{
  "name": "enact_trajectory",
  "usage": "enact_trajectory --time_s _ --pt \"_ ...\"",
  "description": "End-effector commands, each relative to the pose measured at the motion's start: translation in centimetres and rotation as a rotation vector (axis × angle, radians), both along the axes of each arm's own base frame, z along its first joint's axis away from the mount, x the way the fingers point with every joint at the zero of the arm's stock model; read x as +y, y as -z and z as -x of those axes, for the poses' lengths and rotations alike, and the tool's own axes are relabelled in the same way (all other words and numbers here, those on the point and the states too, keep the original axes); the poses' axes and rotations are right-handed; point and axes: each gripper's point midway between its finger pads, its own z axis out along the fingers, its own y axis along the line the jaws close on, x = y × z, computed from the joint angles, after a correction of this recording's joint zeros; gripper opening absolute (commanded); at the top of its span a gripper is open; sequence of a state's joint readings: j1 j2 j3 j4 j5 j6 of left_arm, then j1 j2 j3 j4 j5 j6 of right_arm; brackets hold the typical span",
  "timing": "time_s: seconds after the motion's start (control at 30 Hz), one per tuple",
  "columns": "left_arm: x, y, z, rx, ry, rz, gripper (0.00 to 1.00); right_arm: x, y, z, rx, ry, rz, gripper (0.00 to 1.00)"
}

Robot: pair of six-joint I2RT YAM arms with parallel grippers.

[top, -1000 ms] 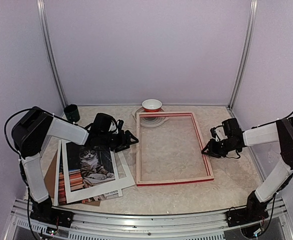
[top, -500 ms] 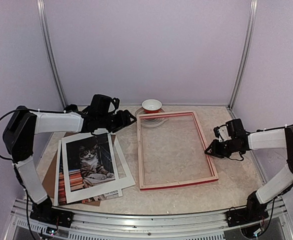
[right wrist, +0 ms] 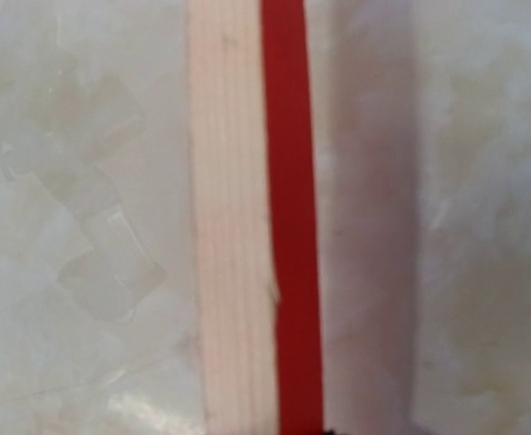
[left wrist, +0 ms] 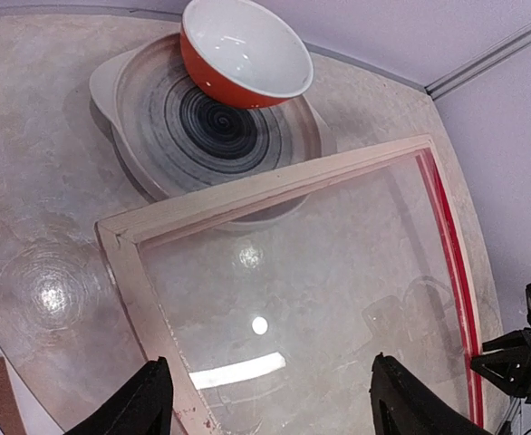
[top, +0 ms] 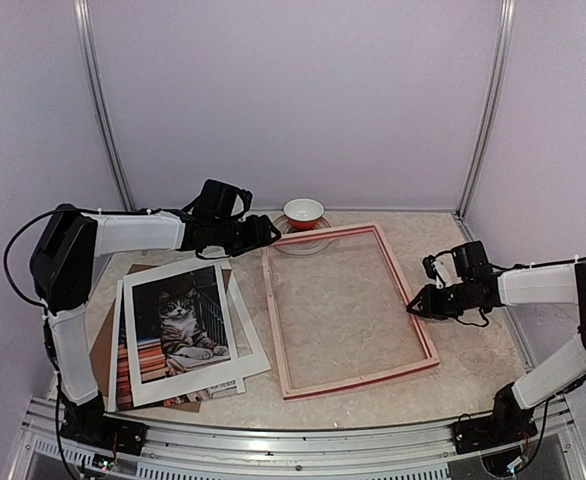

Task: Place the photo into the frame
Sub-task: Place the object at the center of the board.

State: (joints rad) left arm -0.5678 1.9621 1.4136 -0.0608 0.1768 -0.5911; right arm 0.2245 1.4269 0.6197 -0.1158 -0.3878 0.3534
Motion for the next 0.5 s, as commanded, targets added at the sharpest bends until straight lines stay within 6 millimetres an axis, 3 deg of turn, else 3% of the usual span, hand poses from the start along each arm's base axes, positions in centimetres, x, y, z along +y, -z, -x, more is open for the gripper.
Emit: enact_trajectory --time_s 0.0,0.23,0.47 --pt "0.0 0.7 -0.3 -0.002 0.023 -0.039 0.74 2.2 -1.6 -0.3 -0.074 -0.081 -0.052 0.07" --pt "-0.8 1.0 -0.3 -0.007 0.058 -0.055 0.73 2.3 -1.7 0.2 -0.089 -0.082 -0.049 0.07" --pt "-1.1 0.8 -1.5 -0.077 0.133 -0.161 0.7 2.5 -1.6 0.4 -0.101 -0.097 -0.042 0.07"
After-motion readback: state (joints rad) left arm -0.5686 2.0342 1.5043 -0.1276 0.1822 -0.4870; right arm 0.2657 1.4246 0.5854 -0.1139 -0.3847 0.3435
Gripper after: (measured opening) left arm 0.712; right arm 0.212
